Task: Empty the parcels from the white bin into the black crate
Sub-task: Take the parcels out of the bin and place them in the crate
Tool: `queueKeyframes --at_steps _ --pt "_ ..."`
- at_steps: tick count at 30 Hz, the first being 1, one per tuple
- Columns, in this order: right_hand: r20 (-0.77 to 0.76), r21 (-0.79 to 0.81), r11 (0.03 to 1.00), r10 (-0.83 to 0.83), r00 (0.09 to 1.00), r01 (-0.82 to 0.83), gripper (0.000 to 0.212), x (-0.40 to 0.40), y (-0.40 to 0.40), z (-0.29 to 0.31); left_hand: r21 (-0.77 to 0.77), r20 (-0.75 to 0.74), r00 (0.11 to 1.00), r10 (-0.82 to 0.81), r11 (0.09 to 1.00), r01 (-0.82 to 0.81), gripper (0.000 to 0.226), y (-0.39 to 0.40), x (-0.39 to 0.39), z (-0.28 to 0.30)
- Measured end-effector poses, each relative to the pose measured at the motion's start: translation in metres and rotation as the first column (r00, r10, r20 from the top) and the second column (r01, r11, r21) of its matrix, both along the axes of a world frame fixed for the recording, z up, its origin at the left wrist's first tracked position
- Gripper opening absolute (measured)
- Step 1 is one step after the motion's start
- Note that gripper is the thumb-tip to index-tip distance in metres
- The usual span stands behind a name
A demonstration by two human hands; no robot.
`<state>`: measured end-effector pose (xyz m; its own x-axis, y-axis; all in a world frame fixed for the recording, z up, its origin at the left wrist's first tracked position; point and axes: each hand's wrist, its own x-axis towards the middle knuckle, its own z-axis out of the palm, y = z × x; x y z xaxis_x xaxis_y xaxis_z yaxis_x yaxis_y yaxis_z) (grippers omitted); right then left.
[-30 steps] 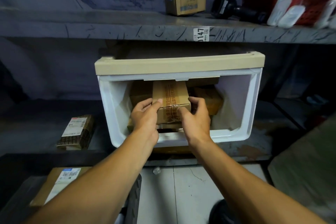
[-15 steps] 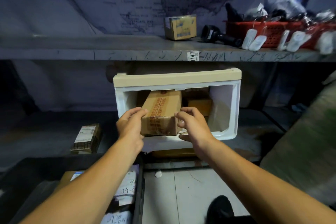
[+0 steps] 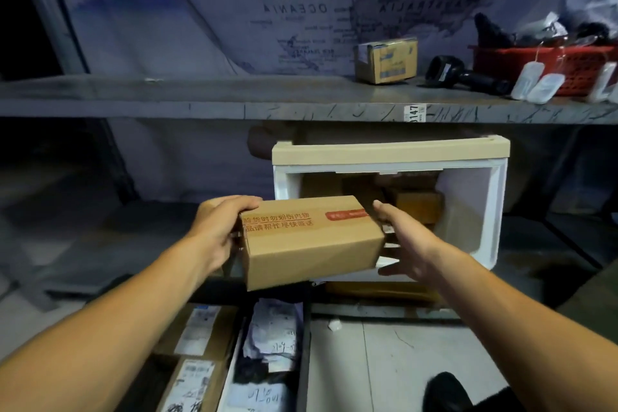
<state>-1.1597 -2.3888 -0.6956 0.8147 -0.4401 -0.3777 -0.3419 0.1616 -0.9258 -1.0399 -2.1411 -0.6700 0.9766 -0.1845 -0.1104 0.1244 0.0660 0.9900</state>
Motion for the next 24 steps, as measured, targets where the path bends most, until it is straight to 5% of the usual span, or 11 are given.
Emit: queueKeyframes --at_steps 7,14,18,24 --pt "0.050 0.152 0.979 0.130 0.990 -0.137 0.024 0.020 0.021 0.005 -0.035 -0.017 0.999 -0.030 0.999 0.029 0.011 0.017 0.023 -0.012" --pt "0.059 0.134 0.984 0.111 0.992 -0.118 0.024 0.023 0.015 0.007 -0.076 -0.124 0.988 -0.092 0.994 0.083 0.008 0.017 0.028 -0.020" --pt "0.065 0.192 0.978 0.074 0.995 -0.085 0.029 0.016 0.013 0.003 -0.023 -0.287 0.926 -0.244 0.969 0.248 0.029 0.021 0.019 -0.021" --pt "0.070 0.251 0.966 0.039 0.997 -0.055 0.039 0.005 0.027 -0.001 -0.184 -0.331 0.887 -0.321 0.944 0.273 0.054 0.016 0.007 -0.028"
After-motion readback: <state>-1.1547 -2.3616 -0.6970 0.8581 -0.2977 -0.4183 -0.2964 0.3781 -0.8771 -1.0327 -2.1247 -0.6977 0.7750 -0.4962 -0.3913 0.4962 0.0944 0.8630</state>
